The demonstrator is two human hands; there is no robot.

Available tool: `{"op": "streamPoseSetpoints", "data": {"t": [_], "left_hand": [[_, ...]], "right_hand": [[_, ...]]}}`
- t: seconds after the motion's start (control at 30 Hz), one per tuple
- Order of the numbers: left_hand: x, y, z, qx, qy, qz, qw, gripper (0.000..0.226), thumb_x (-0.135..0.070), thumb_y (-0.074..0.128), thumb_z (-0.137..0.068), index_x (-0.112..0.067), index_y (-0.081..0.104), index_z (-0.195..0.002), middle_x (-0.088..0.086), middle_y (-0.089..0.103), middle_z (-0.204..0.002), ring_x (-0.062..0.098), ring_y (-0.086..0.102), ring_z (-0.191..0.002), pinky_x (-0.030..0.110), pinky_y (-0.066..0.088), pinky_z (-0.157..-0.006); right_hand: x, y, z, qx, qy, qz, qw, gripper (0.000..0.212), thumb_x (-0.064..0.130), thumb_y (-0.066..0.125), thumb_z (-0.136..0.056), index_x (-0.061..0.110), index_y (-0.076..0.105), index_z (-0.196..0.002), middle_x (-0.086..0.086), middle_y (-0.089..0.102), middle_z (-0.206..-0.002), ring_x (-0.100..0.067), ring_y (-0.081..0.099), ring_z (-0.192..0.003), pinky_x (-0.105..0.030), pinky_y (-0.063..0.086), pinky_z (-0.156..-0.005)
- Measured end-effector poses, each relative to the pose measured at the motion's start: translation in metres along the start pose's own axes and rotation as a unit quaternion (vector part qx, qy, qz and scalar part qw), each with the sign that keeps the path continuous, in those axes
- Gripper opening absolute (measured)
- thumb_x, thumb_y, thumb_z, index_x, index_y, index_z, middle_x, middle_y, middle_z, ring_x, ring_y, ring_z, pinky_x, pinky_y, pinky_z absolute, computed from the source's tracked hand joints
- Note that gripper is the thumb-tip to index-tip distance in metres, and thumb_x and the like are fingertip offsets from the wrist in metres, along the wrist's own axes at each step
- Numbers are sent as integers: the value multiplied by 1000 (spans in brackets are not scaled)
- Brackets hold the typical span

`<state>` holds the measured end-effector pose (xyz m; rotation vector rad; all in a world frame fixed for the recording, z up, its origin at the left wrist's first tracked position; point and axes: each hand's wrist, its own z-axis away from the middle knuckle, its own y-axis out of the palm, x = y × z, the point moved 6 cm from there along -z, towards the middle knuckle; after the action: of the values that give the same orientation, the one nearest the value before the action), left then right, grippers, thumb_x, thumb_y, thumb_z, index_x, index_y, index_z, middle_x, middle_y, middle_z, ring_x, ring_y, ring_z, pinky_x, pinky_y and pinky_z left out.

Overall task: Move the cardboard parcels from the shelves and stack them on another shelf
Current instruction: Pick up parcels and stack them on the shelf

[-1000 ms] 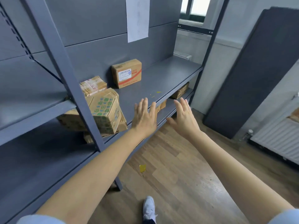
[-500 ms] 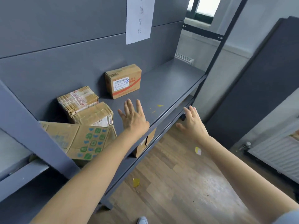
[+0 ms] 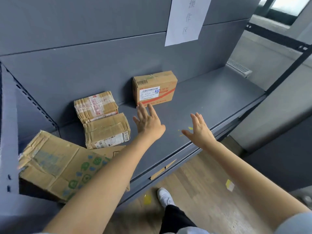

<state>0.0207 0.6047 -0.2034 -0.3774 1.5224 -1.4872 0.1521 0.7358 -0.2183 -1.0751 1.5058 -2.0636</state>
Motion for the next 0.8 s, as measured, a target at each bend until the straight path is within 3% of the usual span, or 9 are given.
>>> {"op": "streamPoseSetpoints", "data": {"t": [0.23, 0.43, 0.53, 0.6, 0.7, 0.8], "left_hand": [[24, -13, -89, -23, -163, 62, 985, 94, -27, 61, -85, -4, -5, -148, 22, -5, -156, 35, -3, -144, 45, 12, -116], [44, -20, -143, -102, -176, 129, 971, 84, -27, 69, -82, 1, 20, -144, 20, 34, -144, 34, 29, -134, 36, 21, -107], [53, -8, -155, -84, -209, 171, 959, 92, -28, 71, -81, -2, 13, -148, 15, 26, -152, 32, 23, -140, 35, 19, -110], [61, 0, -161, -69, -234, 194, 950, 92, -24, 69, -83, -5, 8, -150, 14, 20, -155, 30, 18, -143, 36, 19, -113], [69, 8, -169, -67, -248, 250, 933, 87, -15, 69, -82, -7, 14, -149, 12, 27, -153, 28, 27, -140, 37, 28, -111], [70, 15, -174, -52, -241, 289, 925, 71, -5, 65, -82, -12, 31, -144, 9, 45, -142, 25, 43, -127, 28, 38, -93]], "right_hand": [[-9, -24, -131, 35, -31, -31, 998, 78, 34, 53, -95, 2, 8, -150, -11, 3, -160, -22, -2, -148, -34, 14, -116], [-14, -12, -214, 86, -42, -67, 993, 86, 36, 56, -93, 3, 2, -151, -9, 2, -161, -20, 0, -148, -30, 10, -117], [-16, -1, -241, 106, -47, -118, 986, 91, 35, 61, -90, 7, -1, -151, -7, 4, -161, -20, 7, -148, -31, 14, -118], [-17, 6, -257, 116, -42, -146, 982, 93, 34, 64, -89, 10, -1, -152, -7, 9, -160, -23, 14, -147, -33, 21, -115], [-21, 15, -280, 141, -12, -185, 973, 94, 34, 68, -86, 17, 4, -153, -6, 23, -157, -25, 25, -143, -34, 30, -108], [-18, 25, -290, 193, -27, -226, 955, 79, 28, 72, -81, 21, 28, -146, -1, 47, -141, -19, 41, -134, -34, 38, -105]]}}
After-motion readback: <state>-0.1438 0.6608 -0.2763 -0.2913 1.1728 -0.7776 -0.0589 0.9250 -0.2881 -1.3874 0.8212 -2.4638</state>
